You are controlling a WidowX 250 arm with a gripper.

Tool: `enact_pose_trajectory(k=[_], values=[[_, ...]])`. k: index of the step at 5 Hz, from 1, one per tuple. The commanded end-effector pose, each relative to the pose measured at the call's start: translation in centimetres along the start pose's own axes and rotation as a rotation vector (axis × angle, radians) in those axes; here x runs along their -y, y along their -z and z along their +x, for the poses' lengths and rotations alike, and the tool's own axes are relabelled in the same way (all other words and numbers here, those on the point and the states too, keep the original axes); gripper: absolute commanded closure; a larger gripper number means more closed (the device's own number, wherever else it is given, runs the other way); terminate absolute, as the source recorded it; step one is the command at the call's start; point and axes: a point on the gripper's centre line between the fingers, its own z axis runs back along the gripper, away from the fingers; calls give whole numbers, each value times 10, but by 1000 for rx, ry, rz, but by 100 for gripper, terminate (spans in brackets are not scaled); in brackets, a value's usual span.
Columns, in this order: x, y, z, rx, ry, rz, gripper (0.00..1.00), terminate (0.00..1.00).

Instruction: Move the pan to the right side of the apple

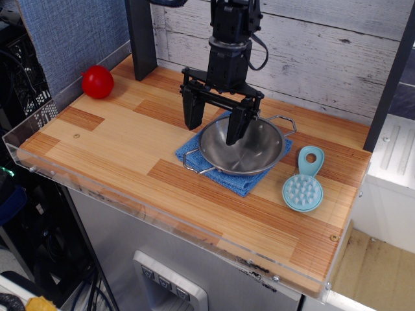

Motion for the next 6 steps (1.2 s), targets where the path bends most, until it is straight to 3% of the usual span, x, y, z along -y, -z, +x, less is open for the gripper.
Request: enact_pose_trajectory(k=[1,5,6], values=[[1,-11,5,42,11,3,100,0],[9,-16,6,55,32,22,100,0],[43,-51,6,194,125,-61,100,0]])
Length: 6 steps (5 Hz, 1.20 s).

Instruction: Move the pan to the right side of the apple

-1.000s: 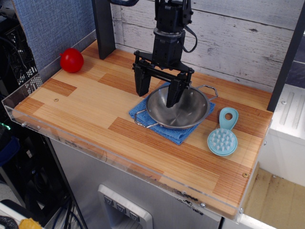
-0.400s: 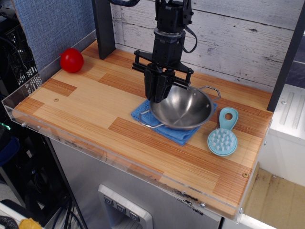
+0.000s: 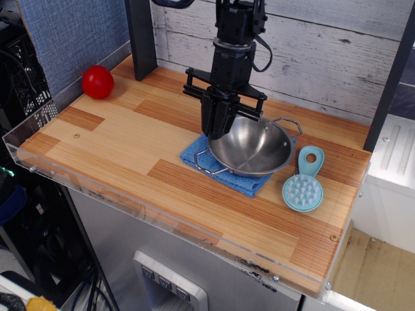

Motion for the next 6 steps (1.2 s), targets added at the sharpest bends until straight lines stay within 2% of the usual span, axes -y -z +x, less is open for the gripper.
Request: enact_pose_trajectory(k=[1,2,3,4,5,6], values=[[70,-97,3,365,212,-164,100,0],[73,-125,-2,459,199,-243,100,0],[37,-127,-13,442,86,-230,100,0],[-9,-116,-27,381,-38,-198,100,0],[-49,-113,-42,346,-115,-162,100,0],[-72,-116,-46,315,-163,-69,100,0]])
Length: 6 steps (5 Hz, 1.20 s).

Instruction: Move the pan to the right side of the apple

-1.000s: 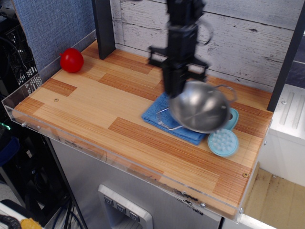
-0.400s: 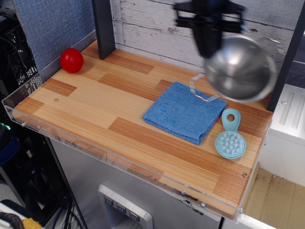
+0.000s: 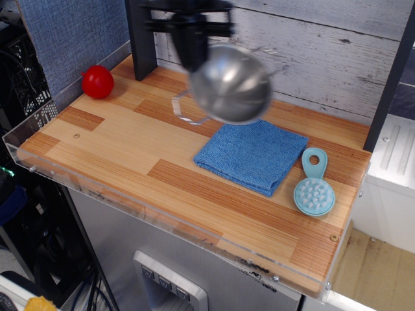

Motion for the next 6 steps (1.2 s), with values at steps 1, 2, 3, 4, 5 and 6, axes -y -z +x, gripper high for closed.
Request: enact_pose_trajectory(k=[1,2,3,4,5,6], values=[[-38,-37,2,51,-64,149,100,0],[-55,-28,11,39,-87,174,100,0],[-71,-20,21,32,-97,204,100,0],[-84,-11,27,20,-121,213,100,0],[-98,-2,31,-5,-134,215,100,0],[-111,7,32,-38,-144,220,100,0]])
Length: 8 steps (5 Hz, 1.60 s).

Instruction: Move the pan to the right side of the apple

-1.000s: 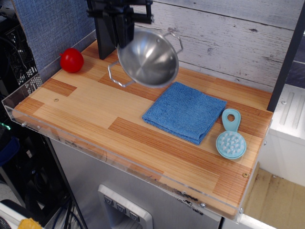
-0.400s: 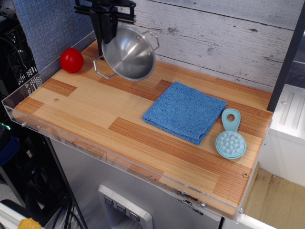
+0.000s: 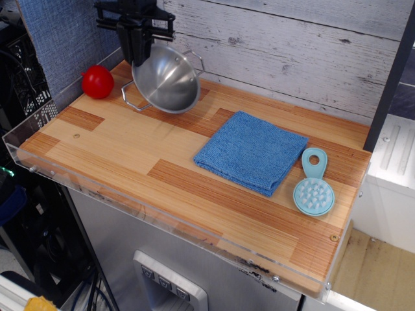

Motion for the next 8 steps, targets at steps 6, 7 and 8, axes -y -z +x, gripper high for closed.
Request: enact_pose_trajectory(k=[6,7,8], values=[[-23,-22,-11,32,-33,-1,0,0],[5,-72,-15,186,5,16,0,0],[32,-107,-20,277,33,-40,0,0]])
